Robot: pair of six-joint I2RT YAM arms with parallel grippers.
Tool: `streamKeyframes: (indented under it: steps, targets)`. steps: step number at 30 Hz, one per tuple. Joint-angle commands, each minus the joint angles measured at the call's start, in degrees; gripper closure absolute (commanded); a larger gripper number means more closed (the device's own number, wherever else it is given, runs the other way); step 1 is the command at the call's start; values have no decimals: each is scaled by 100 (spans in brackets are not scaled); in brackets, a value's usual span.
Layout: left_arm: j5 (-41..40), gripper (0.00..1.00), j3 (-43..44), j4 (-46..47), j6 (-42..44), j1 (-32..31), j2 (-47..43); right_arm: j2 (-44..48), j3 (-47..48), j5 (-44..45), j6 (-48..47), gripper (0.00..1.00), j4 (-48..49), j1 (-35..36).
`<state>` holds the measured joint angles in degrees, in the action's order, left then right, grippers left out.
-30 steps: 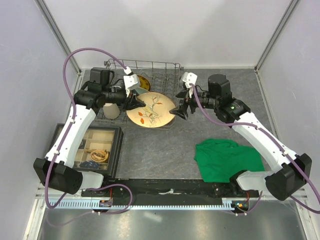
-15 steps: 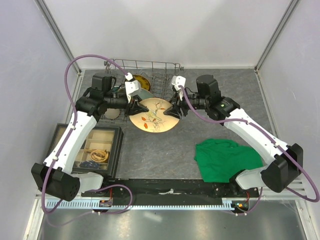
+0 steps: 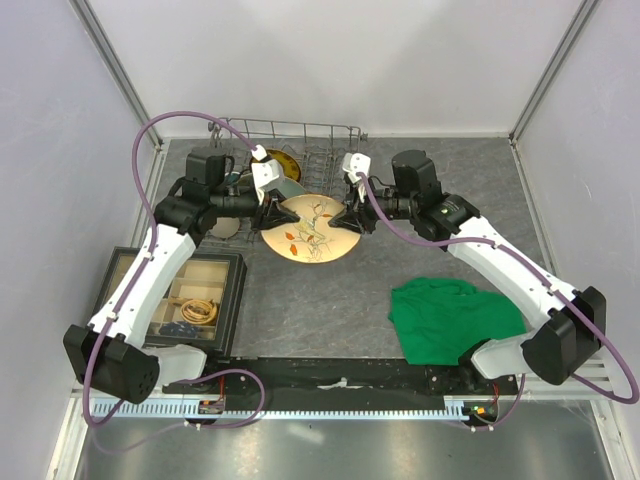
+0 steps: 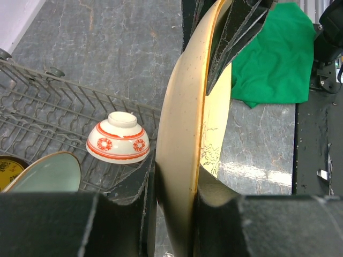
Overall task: Unload the mixed dishes from the dish rack
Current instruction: Pick up the plate from the dish rack.
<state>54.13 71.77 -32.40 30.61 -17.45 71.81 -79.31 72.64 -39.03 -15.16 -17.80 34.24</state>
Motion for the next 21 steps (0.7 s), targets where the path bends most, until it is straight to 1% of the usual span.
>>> streamKeyframes:
  steps: [1,4,5,7,8,10,11,13,14,17,21]
  targets:
    - [335,88,83,946,-319,-48,-325,249,-74,-79,-66,100,216,13]
    - [318,75,92,999,-345,-39,-343,345,-153,8,-93,100,233,21]
    - [318,66,101,1034,-354,-48,-361,363,-162,44,-110,100,233,21]
    - [291,58,127,1078,-371,-30,-413,407,-189,79,-136,100,233,13]
    - [274,51,118,1156,-372,-30,-448,416,-198,88,-137,100,233,4]
    - [230,47,109,1210,-398,-39,-493,425,-215,79,-137,100,233,13]
    - [212,43,109,1227,-398,-39,-536,425,-224,79,-137,100,242,-5]
    - [186,39,118,1254,-398,-30,-554,425,-259,97,-137,100,260,-14]
    - [168,34,136,1254,-398,-30,-589,425,-268,123,-110,100,268,-22]
    - [98,32,118,1263,-380,-21,-685,399,-277,220,47,100,339,-171]
    - [-95,29,83,1342,-512,23,-835,328,-215,299,425,100,531,-627]
